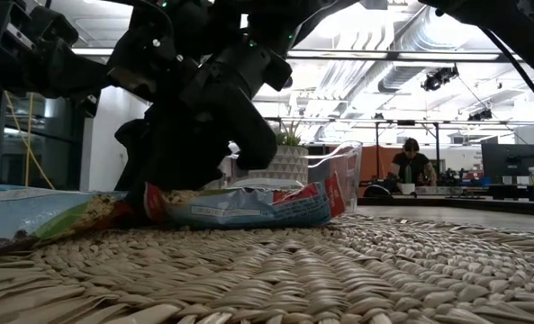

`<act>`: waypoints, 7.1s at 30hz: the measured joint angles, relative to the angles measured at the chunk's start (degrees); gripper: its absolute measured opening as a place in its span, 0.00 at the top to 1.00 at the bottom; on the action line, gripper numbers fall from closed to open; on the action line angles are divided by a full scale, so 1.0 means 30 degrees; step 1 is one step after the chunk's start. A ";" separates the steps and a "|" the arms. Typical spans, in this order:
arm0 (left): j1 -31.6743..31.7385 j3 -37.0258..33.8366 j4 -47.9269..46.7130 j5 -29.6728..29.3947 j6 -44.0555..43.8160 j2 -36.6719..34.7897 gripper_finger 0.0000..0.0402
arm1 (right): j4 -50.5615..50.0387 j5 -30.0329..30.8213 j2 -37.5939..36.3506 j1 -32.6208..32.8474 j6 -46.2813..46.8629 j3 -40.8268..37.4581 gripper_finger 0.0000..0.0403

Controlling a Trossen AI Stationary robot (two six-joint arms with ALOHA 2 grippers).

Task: Pick and place Granola Bars by type
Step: Put the yellow granola bar into the bottom right transparent bin

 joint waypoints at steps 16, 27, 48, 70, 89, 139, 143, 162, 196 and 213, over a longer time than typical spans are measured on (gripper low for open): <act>-0.0005 0.0000 0.0000 0.0000 0.0002 -0.0002 1.00 | 0.0107 0.1234 -0.0279 0.0006 0.0472 -0.0044 0.77; 0.0002 0.0000 0.0000 -0.0002 0.0000 0.0005 1.00 | 0.0110 0.1472 -0.0364 0.0008 0.1406 -0.0036 0.80; -0.0002 0.0003 0.0006 0.0000 -0.0001 0.0001 1.00 | 0.0170 0.3026 -0.2002 0.0189 0.3976 -0.0007 0.80; 0.0002 0.0007 0.0000 0.0000 -0.0005 -0.0002 1.00 | 0.4123 0.3300 -0.9427 0.0372 0.8089 0.0010 0.85; -0.0002 0.0004 0.0000 0.0000 0.0002 -0.0002 1.00 | 0.1680 0.3603 -1.6892 0.0461 1.0083 0.0022 0.86; -0.0005 0.0007 0.0000 0.0000 -0.0005 -0.0002 1.00 | -2.1821 1.0556 -1.7894 1.7428 3.4680 -0.0015 0.86; -0.0001 0.0000 0.0000 -0.0003 -0.0005 -0.0002 1.00 | -2.1835 1.1243 -1.6717 1.8267 3.5292 -0.0022 0.86; 0.0000 0.0000 0.0002 -0.0005 0.0002 0.0002 1.00 | -2.1534 1.0598 -1.0173 1.9429 3.6493 -0.0029 0.86; -0.0003 0.0005 0.0000 -0.0007 0.0002 0.0000 1.00 | -2.1803 1.3816 -0.7250 1.8896 3.5787 -0.0065 0.86; 0.0002 0.0001 0.0000 -0.0007 -0.0005 -0.0002 1.00 | -1.2855 1.1747 -1.1459 1.9686 3.7309 -1.0260 0.86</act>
